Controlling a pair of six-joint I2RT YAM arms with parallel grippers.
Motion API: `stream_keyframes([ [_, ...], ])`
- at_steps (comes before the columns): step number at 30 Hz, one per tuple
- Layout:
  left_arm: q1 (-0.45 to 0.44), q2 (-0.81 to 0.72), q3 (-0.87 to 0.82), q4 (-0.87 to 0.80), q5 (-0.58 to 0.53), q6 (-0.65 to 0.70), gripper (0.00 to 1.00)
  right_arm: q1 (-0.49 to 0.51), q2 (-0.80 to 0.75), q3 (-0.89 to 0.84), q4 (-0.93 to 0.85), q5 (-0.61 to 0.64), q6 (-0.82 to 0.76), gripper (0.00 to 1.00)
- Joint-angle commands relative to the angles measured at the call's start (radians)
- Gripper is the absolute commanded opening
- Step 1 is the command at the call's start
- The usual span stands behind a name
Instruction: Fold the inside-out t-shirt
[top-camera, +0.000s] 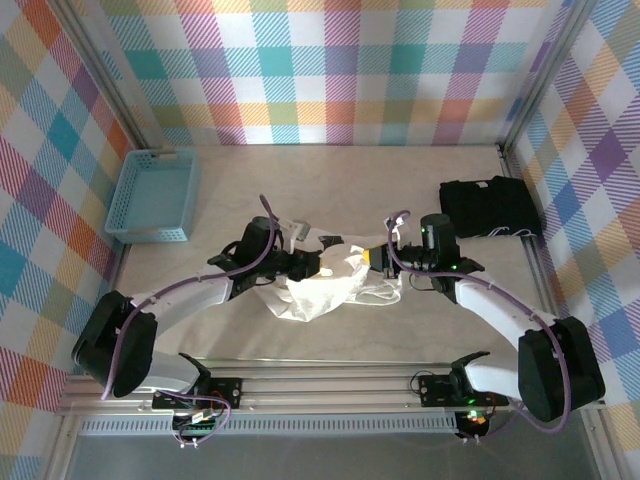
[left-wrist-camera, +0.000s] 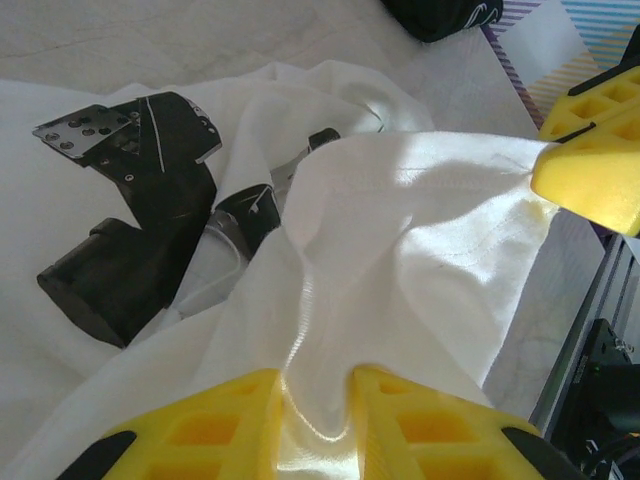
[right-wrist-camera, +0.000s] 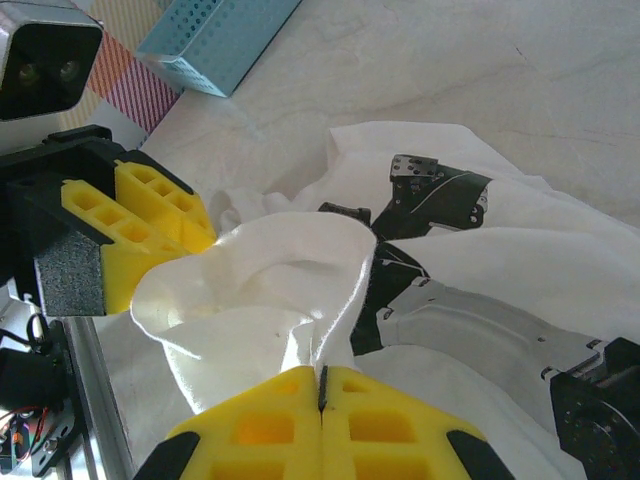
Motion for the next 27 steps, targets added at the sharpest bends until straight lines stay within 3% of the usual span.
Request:
stream_keyframes([
  [1, -0.006, 0.010, 0.041, 0.031, 0.017, 0.019, 0.20, -0.008, 0.007, 0.017, 0.038, -0.029, -0.004, 0.01],
  [13, -0.006, -0.037, 0.104, -0.064, -0.096, 0.097, 0.03, -0.007, -0.036, 0.058, 0.002, -0.016, -0.024, 0.01],
  [20, -0.006, -0.186, 0.089, -0.101, -0.232, 0.106, 0.00, -0.007, -0.126, 0.120, -0.037, 0.031, -0.014, 0.00],
  [27, -0.003, -0.389, -0.053, -0.121, -0.420, 0.060, 0.00, -0.008, -0.210, 0.108, -0.067, 0.070, -0.014, 0.00],
])
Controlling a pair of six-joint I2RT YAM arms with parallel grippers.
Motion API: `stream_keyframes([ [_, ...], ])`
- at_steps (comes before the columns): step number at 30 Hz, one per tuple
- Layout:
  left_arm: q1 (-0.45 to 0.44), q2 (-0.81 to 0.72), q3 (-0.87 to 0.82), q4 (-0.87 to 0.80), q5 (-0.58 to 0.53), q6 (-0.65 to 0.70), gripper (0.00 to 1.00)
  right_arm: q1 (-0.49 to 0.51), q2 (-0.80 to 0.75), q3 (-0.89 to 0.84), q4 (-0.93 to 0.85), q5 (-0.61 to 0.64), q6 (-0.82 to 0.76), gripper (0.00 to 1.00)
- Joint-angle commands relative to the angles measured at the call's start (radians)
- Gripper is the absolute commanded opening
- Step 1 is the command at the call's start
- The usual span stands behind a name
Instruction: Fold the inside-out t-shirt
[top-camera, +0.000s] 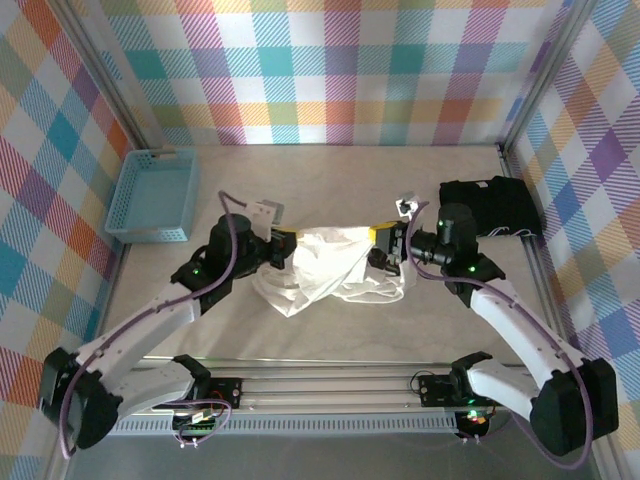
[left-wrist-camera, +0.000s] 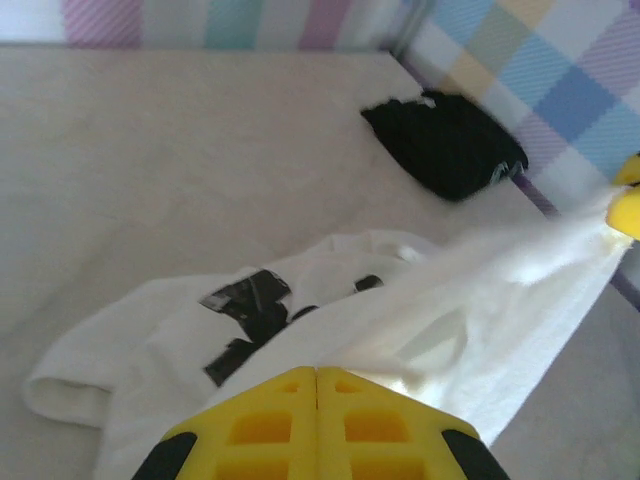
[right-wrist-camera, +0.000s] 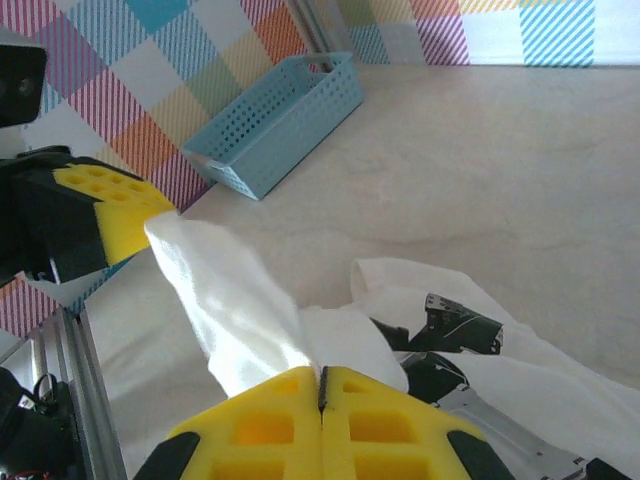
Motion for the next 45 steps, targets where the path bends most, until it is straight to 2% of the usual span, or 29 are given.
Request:
stream_keyframes([
  [1, -0.002, -0.067, -0.087, -0.025, -0.117, -0.024, 0.00, -0.008, -0.022, -0.007, -0.003, 0.003, -0.013, 0.00],
  [4, 0.000, -0.082, -0.131, -0.023, -0.120, -0.041, 0.00, -0.008, 0.006, -0.035, 0.049, -0.087, -0.013, 0.02],
  [7, 0.000, -0.060, -0.145, -0.029, -0.128, -0.048, 0.00, -0.008, 0.044, -0.049, 0.074, -0.127, -0.020, 0.02],
  [14, 0.001, -0.023, -0.161, -0.011, -0.117, -0.043, 0.00, -0.008, 0.084, -0.049, 0.050, -0.108, -0.029, 0.01],
  [17, 0.001, -0.037, -0.165, 0.016, -0.049, -0.045, 0.00, -0.007, 0.081, -0.038, 0.040, -0.122, -0.024, 0.01],
  [22, 0.000, -0.089, -0.170, 0.081, 0.174, -0.053, 0.00, -0.006, 0.033, -0.014, -0.044, -0.157, -0.016, 0.01],
  [25, -0.012, -0.106, -0.211, 0.110, 0.323, -0.113, 0.00, -0.007, -0.026, -0.029, -0.208, -0.069, 0.046, 0.00],
  [27, -0.052, -0.110, -0.250, 0.123, 0.389, -0.135, 0.00, -0.006, -0.062, -0.049, -0.321, 0.002, 0.107, 0.01],
  [33, -0.260, -0.042, -0.285, 0.042, 0.368, -0.082, 0.00, -0.006, -0.151, -0.156, -0.459, 0.089, 0.231, 0.03],
  [38, -0.360, 0.116, -0.225, 0.019, 0.403, -0.025, 0.00, -0.007, -0.173, -0.225, -0.478, 0.208, 0.290, 0.04],
  [41, -0.397, 0.234, -0.161, -0.023, 0.415, 0.029, 0.00, -0.006, -0.154, -0.239, -0.503, 0.271, 0.299, 0.12],
  [45, -0.408, 0.318, -0.099, -0.027, 0.439, 0.049, 0.20, -0.007, -0.188, -0.230, -0.504, 0.343, 0.270, 0.28],
])
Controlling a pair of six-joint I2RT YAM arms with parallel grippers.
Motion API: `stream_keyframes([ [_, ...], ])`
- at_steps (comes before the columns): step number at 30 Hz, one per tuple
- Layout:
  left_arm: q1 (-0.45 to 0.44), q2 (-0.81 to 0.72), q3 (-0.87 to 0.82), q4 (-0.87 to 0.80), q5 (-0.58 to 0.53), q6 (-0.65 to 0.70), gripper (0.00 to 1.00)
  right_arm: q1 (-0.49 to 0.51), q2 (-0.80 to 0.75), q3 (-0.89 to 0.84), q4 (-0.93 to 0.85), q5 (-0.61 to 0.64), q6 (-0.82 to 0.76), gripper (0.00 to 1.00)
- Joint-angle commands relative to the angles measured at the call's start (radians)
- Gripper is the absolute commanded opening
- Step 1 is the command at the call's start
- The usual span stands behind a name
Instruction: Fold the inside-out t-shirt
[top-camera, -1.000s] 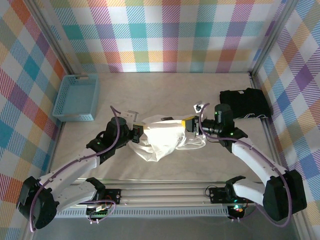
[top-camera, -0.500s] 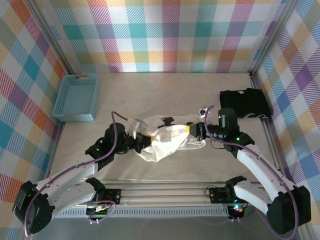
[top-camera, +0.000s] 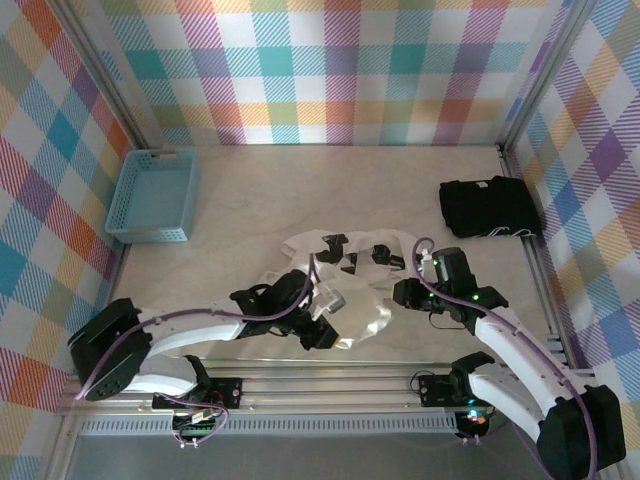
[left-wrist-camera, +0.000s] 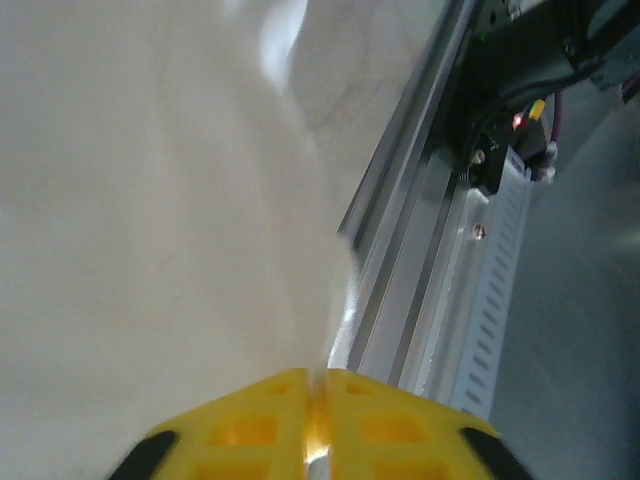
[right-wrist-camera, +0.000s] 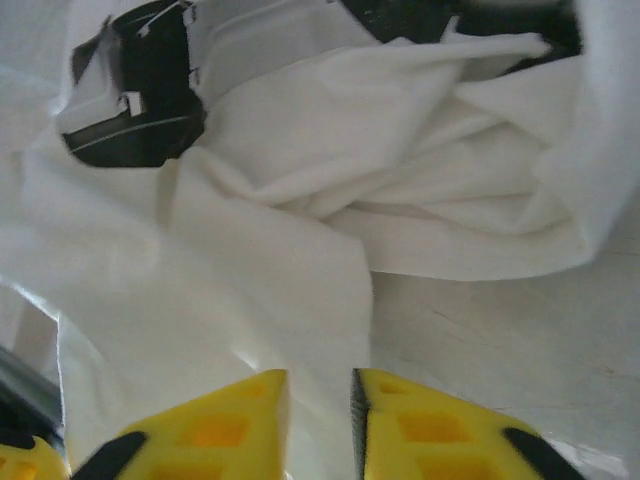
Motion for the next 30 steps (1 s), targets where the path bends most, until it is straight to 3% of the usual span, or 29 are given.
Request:
stream_keyframes([
  [1, -0.010, 0.015, 0.054, -0.028, 0.027, 0.051, 0.25, -0.006, -0.047, 0.014, -0.017, 0.104, -0.016, 0.31],
  [3, -0.009, -0.009, 0.073, -0.050, -0.020, 0.067, 0.33, -0.006, -0.066, 0.026, 0.002, 0.120, -0.045, 0.36],
  [7, 0.036, -0.098, 0.083, -0.079, -0.177, 0.069, 0.47, -0.004, -0.016, 0.034, 0.158, 0.020, -0.077, 0.44],
  [13, 0.254, -0.205, 0.082, -0.132, -0.477, -0.103, 0.64, 0.070, 0.229, 0.154, 0.288, -0.031, -0.146, 0.46],
  [15, 0.310, -0.207, 0.077, -0.155, -0.491, -0.141, 0.66, 0.106, 0.298, 0.204, 0.268, -0.031, -0.176, 0.46],
  [22, 0.341, -0.151, 0.056, -0.229, -0.606, -0.208, 0.70, 0.178, 0.403, 0.267, 0.231, -0.002, -0.232, 0.54],
  [30, 0.509, -0.021, 0.089, -0.154, -0.537, -0.264, 0.81, 0.188, 0.564, 0.416, 0.240, 0.113, -0.265, 0.63],
])
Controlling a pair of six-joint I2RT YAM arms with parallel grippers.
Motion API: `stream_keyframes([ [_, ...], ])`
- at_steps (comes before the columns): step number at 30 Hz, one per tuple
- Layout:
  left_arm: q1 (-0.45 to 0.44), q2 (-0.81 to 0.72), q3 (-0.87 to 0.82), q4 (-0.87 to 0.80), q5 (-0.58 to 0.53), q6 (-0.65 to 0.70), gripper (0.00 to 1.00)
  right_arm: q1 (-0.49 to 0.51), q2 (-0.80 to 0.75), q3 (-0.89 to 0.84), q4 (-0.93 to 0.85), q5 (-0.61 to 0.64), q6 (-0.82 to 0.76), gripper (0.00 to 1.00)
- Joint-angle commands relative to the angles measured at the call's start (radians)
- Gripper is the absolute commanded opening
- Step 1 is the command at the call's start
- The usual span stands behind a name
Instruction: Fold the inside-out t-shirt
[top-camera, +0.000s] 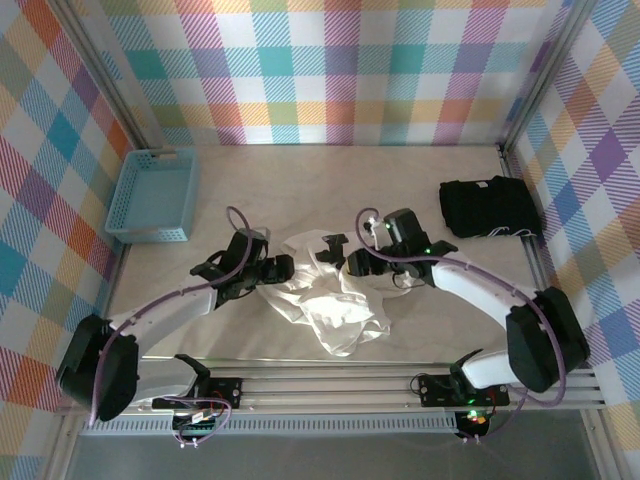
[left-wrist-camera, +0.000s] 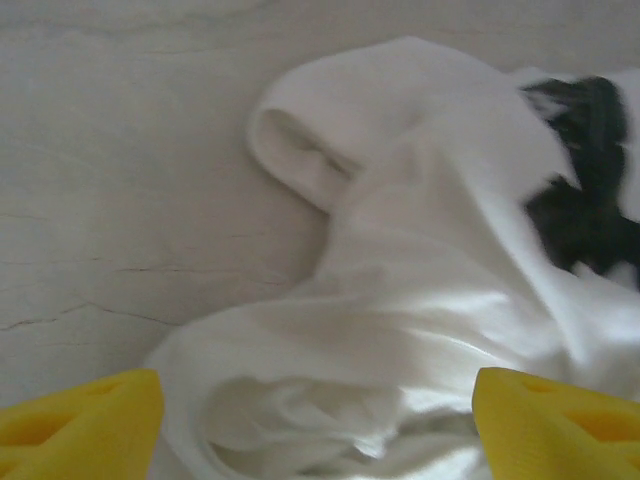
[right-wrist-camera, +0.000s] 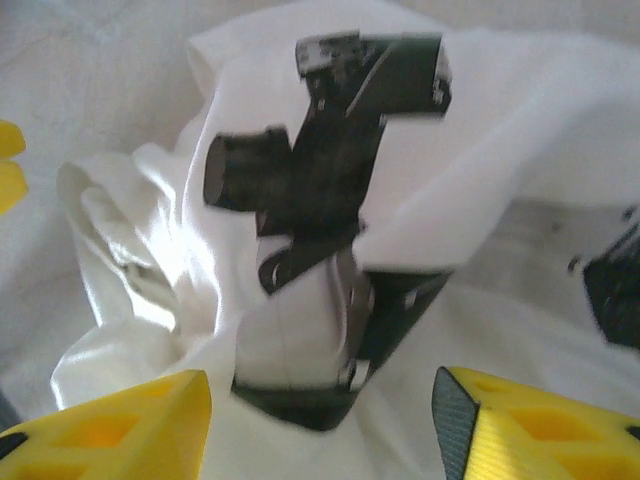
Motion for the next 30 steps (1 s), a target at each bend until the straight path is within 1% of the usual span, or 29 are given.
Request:
stream_keyframes([
  [1, 0.045, 0.094, 0.040, 0.034, 0.023, -0.033, 0.82, 0.005, 0.067, 0.079, 0.028, 0.086, -0.046, 0.64],
  [7, 0.103, 0.276, 0.137, 0.140, 0.137, -0.061, 0.82, 0.005, 0.281, 0.244, 0.012, 0.175, -0.097, 0.67],
  [10, 0.111, 0.350, 0.202, 0.145, 0.120, -0.043, 0.82, 0.004, 0.368, 0.304, 0.007, 0.217, -0.131, 0.69],
  [13, 0.119, 0.429, 0.256, 0.147, 0.139, -0.038, 0.82, 0.005, 0.447, 0.358, -0.013, 0.228, -0.157, 0.70],
  [15, 0.121, 0.474, 0.284, 0.154, 0.153, -0.032, 0.79, 0.005, 0.483, 0.377, -0.015, 0.220, -0.161, 0.70],
  [17, 0.121, 0.519, 0.312, 0.162, 0.175, -0.032, 0.74, 0.005, 0.500, 0.382, -0.002, 0.220, -0.160, 0.69],
  [19, 0.121, 0.570, 0.339, 0.168, 0.205, -0.036, 0.63, 0.005, 0.506, 0.387, 0.006, 0.215, -0.165, 0.65],
  [20, 0.121, 0.591, 0.349, 0.174, 0.218, -0.039, 0.58, 0.004, 0.508, 0.391, 0.011, 0.211, -0.169, 0.62],
  [21, 0.121, 0.605, 0.356, 0.179, 0.229, -0.043, 0.53, 0.004, 0.509, 0.396, 0.014, 0.211, -0.174, 0.57],
  [23, 0.123, 0.625, 0.371, 0.202, 0.251, -0.049, 0.40, 0.003, 0.514, 0.410, 0.019, 0.206, -0.183, 0.37],
  [24, 0.124, 0.629, 0.376, 0.213, 0.255, -0.047, 0.35, 0.002, 0.513, 0.413, 0.023, 0.198, -0.189, 0.28],
  [25, 0.125, 0.630, 0.380, 0.233, 0.260, -0.039, 0.28, 0.000, 0.510, 0.417, 0.035, 0.185, -0.193, 0.19],
  [27, 0.131, 0.630, 0.389, 0.285, 0.270, -0.019, 0.15, -0.009, 0.499, 0.429, 0.056, 0.155, -0.193, 0.04],
  [28, 0.137, 0.628, 0.399, 0.305, 0.277, -0.007, 0.07, -0.020, 0.486, 0.445, 0.063, 0.127, -0.196, 0.00],
  [29, 0.144, 0.620, 0.414, 0.318, 0.282, 0.001, 0.02, -0.030, 0.467, 0.460, 0.073, 0.109, -0.203, 0.00],
  [30, 0.153, 0.609, 0.430, 0.323, 0.288, 0.003, 0.00, -0.038, 0.440, 0.474, 0.083, 0.100, -0.212, 0.00],
])
